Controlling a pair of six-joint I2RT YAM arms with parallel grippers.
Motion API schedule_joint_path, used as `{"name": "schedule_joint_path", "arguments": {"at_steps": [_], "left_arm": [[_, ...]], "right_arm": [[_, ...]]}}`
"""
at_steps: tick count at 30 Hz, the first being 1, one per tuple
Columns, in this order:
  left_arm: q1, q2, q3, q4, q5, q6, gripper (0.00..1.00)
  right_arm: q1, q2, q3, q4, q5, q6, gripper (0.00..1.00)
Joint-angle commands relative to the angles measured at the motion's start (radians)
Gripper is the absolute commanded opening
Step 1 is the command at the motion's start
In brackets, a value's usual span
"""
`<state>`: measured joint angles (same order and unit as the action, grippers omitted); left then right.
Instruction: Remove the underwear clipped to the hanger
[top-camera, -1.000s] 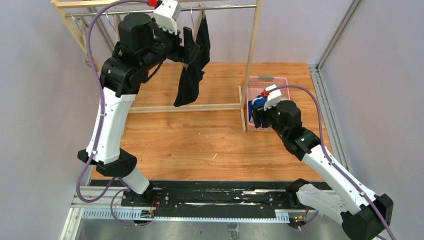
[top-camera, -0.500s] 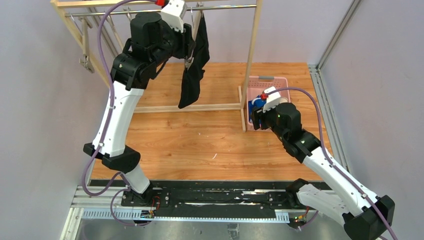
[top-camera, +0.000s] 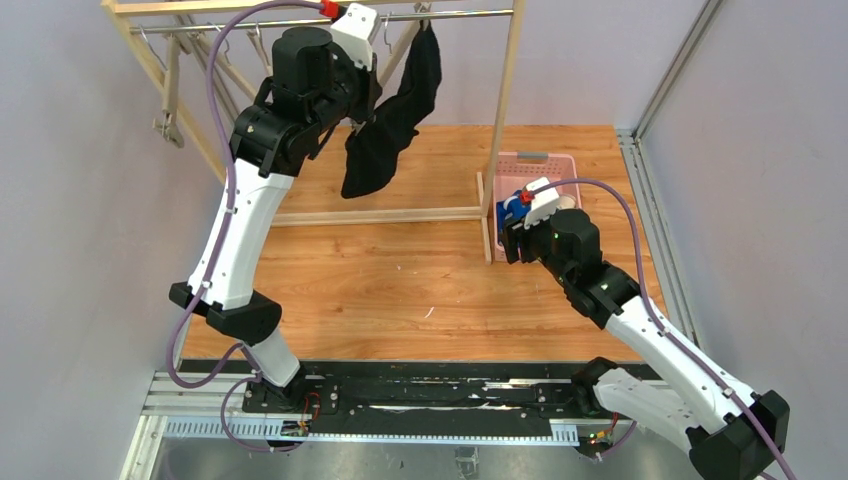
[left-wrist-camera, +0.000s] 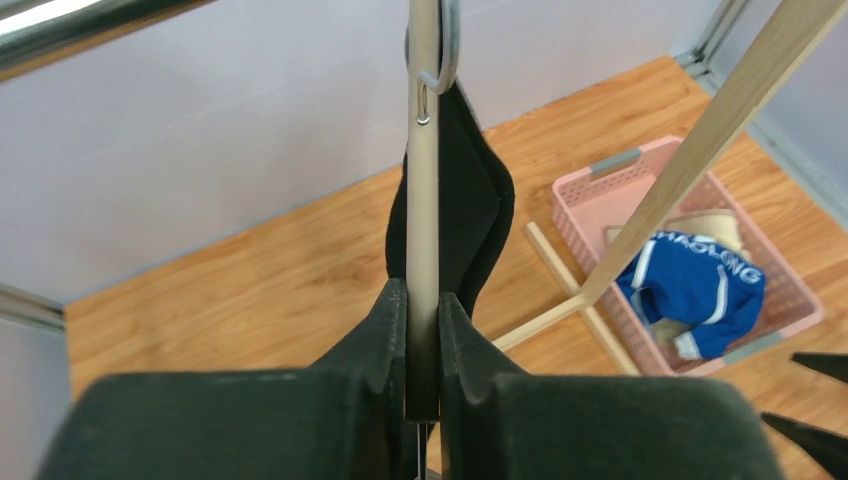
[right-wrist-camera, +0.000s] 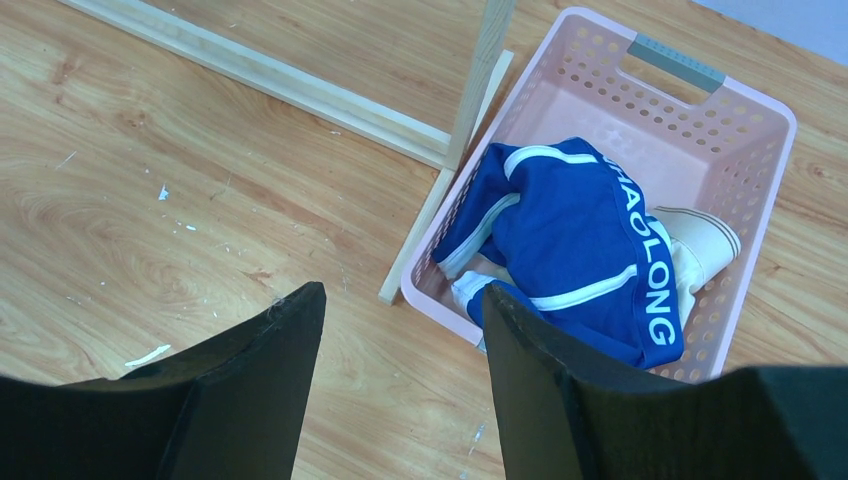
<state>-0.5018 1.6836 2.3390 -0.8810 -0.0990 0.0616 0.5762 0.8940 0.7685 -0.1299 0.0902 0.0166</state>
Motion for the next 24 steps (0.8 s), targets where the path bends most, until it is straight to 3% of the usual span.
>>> {"name": "schedule_joint_path", "arguments": {"at_steps": [1,14,24], "left_arm": [[-0.008,0.002,-0.003,0.000,-0.015,0.017,0.01],[-0.008,-0.017,0.040,0.036,-0.027,0.010,0.00],[-0.009,-0.120,-0.105,0.218,0.000,-0.005,0.00]], "right_arm": [[0.020,-0.022,-0.009,0.029,0.005,-0.018,0.61],[0.022,0.010,-0.020,0.036,0.010,-0.020,0.61],[0.022,0.035,-0.046,0.049,0.013,-0.021,0.61]]}}
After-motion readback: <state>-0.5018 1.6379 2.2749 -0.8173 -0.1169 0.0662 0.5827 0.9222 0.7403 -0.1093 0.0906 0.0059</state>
